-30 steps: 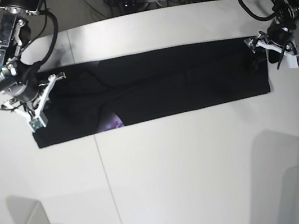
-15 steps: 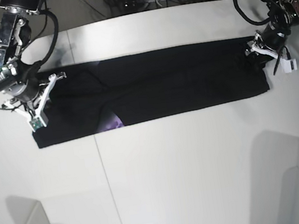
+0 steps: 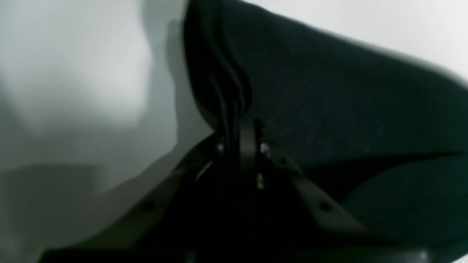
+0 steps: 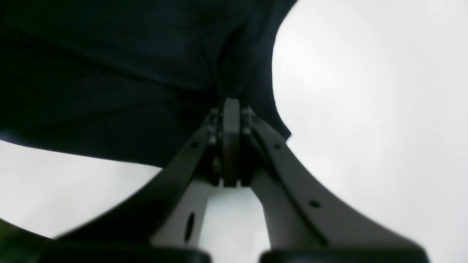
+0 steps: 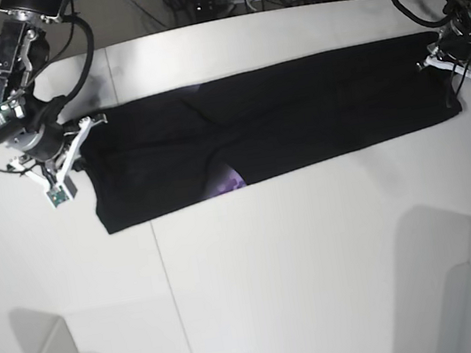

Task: Fold the T-shirt properly
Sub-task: 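Grasp the strip's end with the left gripper and fold it toward the right gripper, then release the strip and raise the left gripper away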

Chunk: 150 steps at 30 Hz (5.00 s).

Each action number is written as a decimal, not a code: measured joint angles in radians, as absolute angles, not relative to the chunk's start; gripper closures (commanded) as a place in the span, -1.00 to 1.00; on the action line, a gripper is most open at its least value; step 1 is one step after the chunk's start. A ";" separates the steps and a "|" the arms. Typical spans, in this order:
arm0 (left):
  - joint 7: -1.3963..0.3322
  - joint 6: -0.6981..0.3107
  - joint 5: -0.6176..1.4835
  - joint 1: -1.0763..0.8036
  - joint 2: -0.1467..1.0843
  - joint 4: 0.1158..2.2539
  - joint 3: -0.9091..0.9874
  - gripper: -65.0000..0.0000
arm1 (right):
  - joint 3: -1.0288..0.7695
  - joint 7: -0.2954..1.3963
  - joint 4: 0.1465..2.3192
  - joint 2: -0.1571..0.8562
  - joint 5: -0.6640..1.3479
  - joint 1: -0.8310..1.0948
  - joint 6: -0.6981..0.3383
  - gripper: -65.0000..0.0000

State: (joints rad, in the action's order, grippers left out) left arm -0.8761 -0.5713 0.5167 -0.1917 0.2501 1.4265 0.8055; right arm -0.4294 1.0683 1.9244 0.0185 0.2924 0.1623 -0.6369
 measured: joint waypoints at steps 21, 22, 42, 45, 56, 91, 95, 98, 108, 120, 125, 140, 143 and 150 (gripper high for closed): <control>-0.873 -0.575 0.288 -0.332 0.050 1.908 0.505 1.00 | -0.429 1.071 1.924 0.020 0.412 0.185 -0.636 1.00; -0.872 -0.576 0.288 -0.332 0.047 1.909 0.492 1.00 | -0.429 1.071 1.924 0.020 0.413 0.186 -0.636 1.00; -0.881 -0.375 0.294 -0.282 -0.008 1.905 0.176 1.00 | -0.430 1.070 1.924 0.022 0.413 0.186 -0.636 1.00; -0.878 -0.342 0.298 -0.260 -0.008 1.889 0.143 1.00 | -0.430 1.071 1.924 0.022 0.412 0.187 -0.636 1.00; -0.879 -0.340 0.300 -0.234 -0.014 1.814 0.064 1.00 | -0.430 1.071 1.924 0.022 0.413 0.187 -0.636 1.00; -0.872 -0.339 0.296 -0.205 -0.042 1.789 0.068 1.00 | -0.430 1.071 1.924 0.022 0.413 0.184 -0.636 1.00; -0.872 -0.339 0.296 -0.206 -0.042 1.789 0.068 1.00 | -0.430 1.071 1.924 0.022 0.413 0.183 -0.636 1.00; -0.872 -0.339 0.296 -0.206 -0.042 1.789 0.068 1.00 | -0.430 1.071 1.924 0.022 0.413 0.182 -0.636 1.00; -0.872 -0.339 0.296 -0.205 -0.041 1.789 0.068 1.00 | -0.430 1.070 1.924 0.022 0.413 0.182 -0.636 1.00; -0.875 -0.339 0.302 -0.160 -0.041 1.700 -0.083 -0.38 | -0.430 1.071 1.924 0.022 0.412 0.181 -0.636 1.00; -0.875 -0.339 0.452 -0.163 -0.048 1.722 -0.112 -0.37 | -0.430 1.071 1.923 0.022 0.412 0.178 -0.636 1.00; -0.869 -0.345 0.656 -0.457 0.158 1.889 0.592 1.00 | -0.433 1.155 1.801 0.053 0.412 0.035 -0.628 -0.28; -0.871 -0.342 0.638 -0.476 0.171 1.868 0.709 1.00 | -0.449 1.195 1.691 0.047 0.426 -0.039 -0.607 -0.21; -0.868 -0.425 0.486 -0.471 0.162 1.832 0.751 1.00 | -0.574 1.330 1.555 0.056 0.414 -0.168 -0.537 -0.21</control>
